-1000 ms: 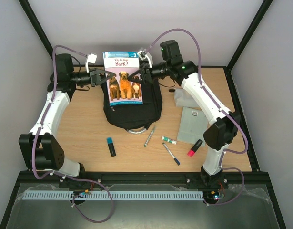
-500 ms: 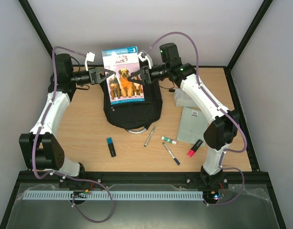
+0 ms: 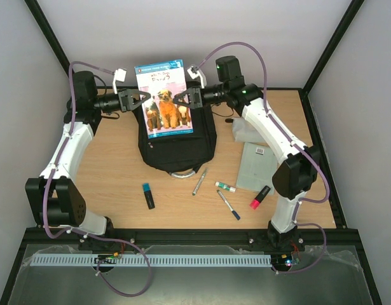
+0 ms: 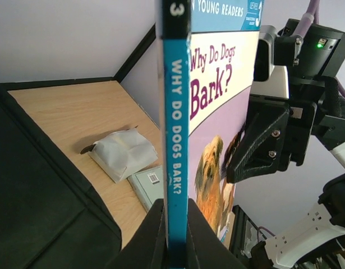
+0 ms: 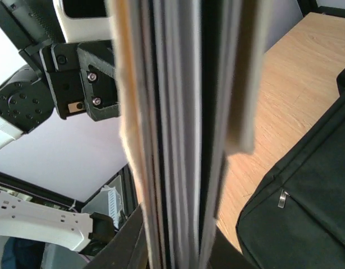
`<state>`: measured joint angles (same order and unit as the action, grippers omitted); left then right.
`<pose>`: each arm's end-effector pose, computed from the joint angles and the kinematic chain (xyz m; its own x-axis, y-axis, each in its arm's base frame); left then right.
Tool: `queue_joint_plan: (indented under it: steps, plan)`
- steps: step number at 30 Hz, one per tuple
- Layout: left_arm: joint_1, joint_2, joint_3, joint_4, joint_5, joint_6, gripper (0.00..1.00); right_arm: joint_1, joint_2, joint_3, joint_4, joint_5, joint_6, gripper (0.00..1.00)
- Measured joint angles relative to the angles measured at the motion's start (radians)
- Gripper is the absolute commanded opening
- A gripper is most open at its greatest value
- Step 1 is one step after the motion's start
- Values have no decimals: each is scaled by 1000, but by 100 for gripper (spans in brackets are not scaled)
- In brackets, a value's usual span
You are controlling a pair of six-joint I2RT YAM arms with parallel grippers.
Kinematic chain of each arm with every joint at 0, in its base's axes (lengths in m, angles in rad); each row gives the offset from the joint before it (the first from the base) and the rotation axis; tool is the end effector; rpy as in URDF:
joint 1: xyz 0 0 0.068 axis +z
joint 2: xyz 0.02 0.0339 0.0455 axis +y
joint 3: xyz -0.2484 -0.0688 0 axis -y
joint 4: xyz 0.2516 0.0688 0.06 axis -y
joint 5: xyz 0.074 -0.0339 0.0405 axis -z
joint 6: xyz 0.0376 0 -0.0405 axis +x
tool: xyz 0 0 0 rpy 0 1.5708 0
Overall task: Pack the student bag
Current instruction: Pick up the book from the center of the board.
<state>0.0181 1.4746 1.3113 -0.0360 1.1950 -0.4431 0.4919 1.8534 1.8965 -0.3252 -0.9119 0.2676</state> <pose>0.3408 -0.0288 0.3617 -0.5669 -0.1676 -0.8066 0.7327 0.3449 -0.5866 0.3661 0.2299 0.3958 -0.4901 -0.0789 -0.8681 -0.8595 0.2093 0.4662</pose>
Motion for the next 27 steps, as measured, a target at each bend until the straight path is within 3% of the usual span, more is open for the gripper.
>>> queue_joint_plan:
  steps: [2,5,9,15,19,27]
  plan:
    - [0,0,0,0,-3,5,6,-1,0,0,10,2,15,2]
    - [0,0,0,-3,-13,22,38,-2,0,0,16,5,28,1]
    - [3,0,0,-47,-84,62,57,-2,0,0,8,36,7,1]
    - [5,0,6,-180,-204,219,57,-7,-40,-64,-51,206,-105,1]
    - [-23,0,7,-320,-310,421,57,-54,-129,-193,-96,314,-169,1]
    - [-271,1,-27,-544,-564,850,57,-274,-346,-438,-136,452,-227,1]
